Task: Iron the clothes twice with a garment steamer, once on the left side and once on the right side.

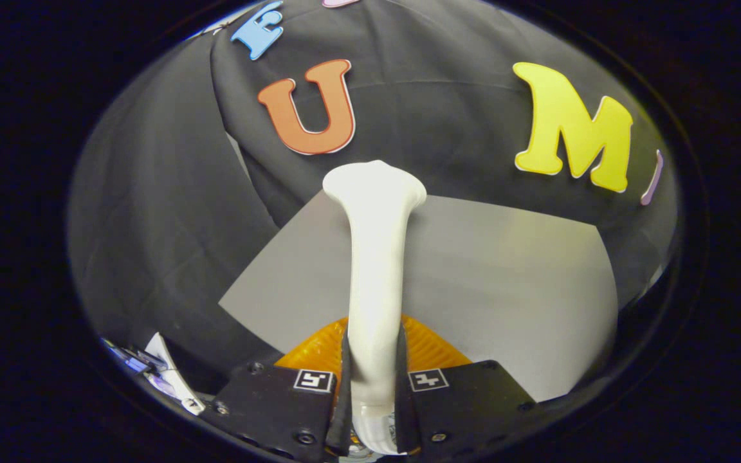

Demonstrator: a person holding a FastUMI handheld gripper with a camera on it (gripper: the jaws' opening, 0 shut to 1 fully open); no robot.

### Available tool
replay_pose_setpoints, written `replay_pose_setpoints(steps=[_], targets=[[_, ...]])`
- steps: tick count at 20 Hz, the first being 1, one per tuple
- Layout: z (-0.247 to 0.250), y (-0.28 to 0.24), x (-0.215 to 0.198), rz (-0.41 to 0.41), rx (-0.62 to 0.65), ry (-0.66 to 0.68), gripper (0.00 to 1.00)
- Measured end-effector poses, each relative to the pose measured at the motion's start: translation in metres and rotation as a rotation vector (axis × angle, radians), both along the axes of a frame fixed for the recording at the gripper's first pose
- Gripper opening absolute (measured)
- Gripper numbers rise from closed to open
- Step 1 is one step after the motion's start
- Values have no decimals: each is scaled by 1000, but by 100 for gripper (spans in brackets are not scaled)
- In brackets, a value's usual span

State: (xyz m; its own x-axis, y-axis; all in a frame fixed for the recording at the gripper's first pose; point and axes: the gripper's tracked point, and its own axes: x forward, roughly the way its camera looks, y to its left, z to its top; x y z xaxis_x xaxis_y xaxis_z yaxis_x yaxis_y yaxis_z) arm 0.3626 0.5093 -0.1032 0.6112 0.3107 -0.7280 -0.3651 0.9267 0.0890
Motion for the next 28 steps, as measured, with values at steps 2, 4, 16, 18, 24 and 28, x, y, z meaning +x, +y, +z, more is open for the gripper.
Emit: replay_pose_setpoints(steps=[2, 4, 16, 18, 24, 28], targets=[[16, -7, -8, 4, 10, -45, 29], [36, -14, -23, 7, 30, -90, 29], [167, -122, -138, -20, 147, -410, 29], [189, -156, -155, -48, 156, -476, 29], [261, -247, -203, -153, 127, -699, 29], [287, -295, -223, -226, 40, -834, 29]])
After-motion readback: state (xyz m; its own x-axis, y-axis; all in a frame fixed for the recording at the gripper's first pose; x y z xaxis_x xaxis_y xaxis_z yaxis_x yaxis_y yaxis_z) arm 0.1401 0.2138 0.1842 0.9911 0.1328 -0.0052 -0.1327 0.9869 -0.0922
